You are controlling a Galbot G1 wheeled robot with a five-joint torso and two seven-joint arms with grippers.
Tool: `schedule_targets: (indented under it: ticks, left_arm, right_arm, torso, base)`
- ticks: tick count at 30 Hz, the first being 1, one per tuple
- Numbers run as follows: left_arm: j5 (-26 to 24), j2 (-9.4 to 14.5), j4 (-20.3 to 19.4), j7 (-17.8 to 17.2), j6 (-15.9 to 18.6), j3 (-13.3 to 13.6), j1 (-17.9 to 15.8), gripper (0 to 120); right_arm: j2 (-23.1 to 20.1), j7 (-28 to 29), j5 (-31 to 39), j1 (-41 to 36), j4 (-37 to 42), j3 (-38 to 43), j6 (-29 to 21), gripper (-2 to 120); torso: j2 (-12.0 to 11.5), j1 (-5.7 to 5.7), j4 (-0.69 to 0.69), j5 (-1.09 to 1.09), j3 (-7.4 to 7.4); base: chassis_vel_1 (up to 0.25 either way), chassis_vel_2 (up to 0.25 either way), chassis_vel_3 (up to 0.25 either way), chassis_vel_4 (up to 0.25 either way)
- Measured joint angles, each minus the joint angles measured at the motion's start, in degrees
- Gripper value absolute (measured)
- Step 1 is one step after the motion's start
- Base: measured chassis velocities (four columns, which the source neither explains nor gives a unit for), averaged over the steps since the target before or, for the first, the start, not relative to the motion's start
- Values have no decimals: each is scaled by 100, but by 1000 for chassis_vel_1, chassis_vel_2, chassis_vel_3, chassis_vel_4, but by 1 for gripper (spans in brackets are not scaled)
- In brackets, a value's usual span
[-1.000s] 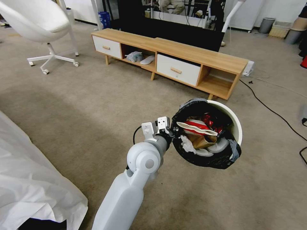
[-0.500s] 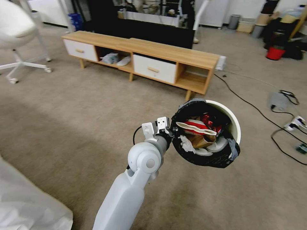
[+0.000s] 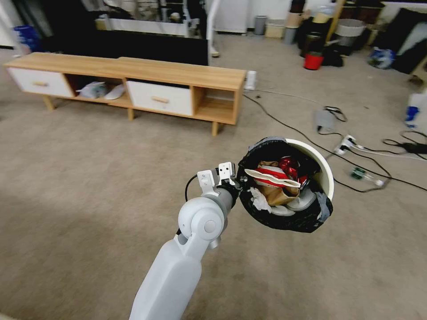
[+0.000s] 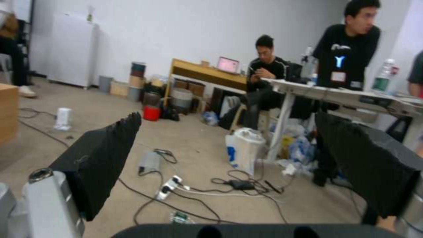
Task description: Pick up the trash bin and place the garbage on the floor into it.
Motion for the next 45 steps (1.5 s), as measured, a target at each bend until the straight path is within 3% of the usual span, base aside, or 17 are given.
schedule_targets:
  ticks: [5, 45]
  left_arm:
    - [17, 2, 28, 0, 0, -26, -8, 0]
    - [62, 104, -98, -127, 47, -5, 139, 0]
  right_arm:
    - [16, -7, -9, 19, -8, -38, 5, 100]
    - [215, -56, -303, 37, 232, -284, 59, 100]
  torso:
    - [0, 0, 5, 0, 0]
    - [0, 0, 2, 0, 0]
  base:
    - [-7, -11, -12, -5]
    - [-2, -2, -5, -3]
